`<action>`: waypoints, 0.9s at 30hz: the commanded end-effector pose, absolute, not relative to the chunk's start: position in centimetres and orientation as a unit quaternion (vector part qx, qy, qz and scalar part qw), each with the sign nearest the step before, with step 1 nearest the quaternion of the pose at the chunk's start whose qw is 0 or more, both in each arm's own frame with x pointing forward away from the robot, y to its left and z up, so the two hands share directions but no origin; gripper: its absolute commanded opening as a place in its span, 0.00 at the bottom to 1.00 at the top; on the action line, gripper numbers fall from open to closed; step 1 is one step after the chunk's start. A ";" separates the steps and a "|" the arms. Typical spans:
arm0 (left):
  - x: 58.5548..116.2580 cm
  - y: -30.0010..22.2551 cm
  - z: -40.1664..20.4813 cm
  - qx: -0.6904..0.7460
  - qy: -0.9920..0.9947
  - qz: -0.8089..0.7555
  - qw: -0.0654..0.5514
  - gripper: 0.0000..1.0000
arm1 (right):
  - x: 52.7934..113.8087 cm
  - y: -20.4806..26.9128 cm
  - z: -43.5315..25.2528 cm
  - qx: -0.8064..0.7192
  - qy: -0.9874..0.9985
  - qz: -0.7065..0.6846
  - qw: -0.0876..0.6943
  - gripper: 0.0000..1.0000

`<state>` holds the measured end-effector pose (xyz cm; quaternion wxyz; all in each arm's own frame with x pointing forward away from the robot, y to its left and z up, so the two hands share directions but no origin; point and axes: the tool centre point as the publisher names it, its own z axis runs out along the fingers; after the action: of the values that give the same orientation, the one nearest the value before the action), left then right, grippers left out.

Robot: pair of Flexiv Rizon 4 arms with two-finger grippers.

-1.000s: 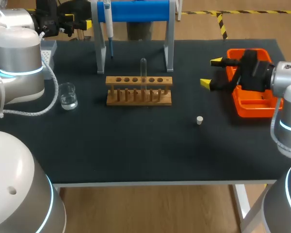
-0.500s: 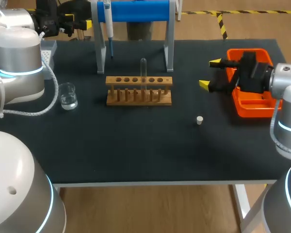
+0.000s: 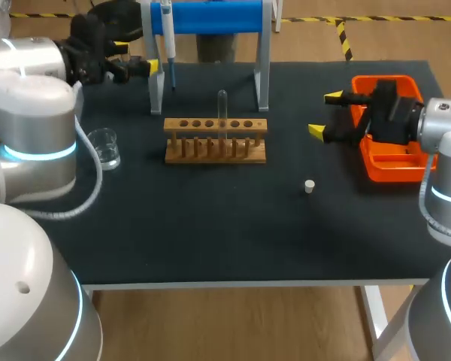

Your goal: Invert the test tube, pick up the pipette, mount the tip to pipette, aspirate from beaker and dispense into the tube, eject the tip, return the pipette, and cap with the stopper.

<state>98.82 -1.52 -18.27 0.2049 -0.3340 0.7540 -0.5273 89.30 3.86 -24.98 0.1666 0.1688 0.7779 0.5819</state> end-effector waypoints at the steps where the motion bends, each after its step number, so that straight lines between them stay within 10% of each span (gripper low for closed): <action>1: 95.3 -2.3 -18.8 -0.322 0.749 -0.536 0.219 1.00 | 89.2 3.9 -25.0 0.169 0.778 0.582 0.168 1.00; 27: 86.8 -4.4 -24.3 -0.324 0.732 -0.562 0.210 1.00 | 89.2 3.9 -25.0 0.169 0.778 0.582 0.168 1.00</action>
<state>87.34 -4.57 -24.01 0.1961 -0.3310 0.7523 -0.5348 89.35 3.88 -24.97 0.1663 0.1686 0.7783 0.5816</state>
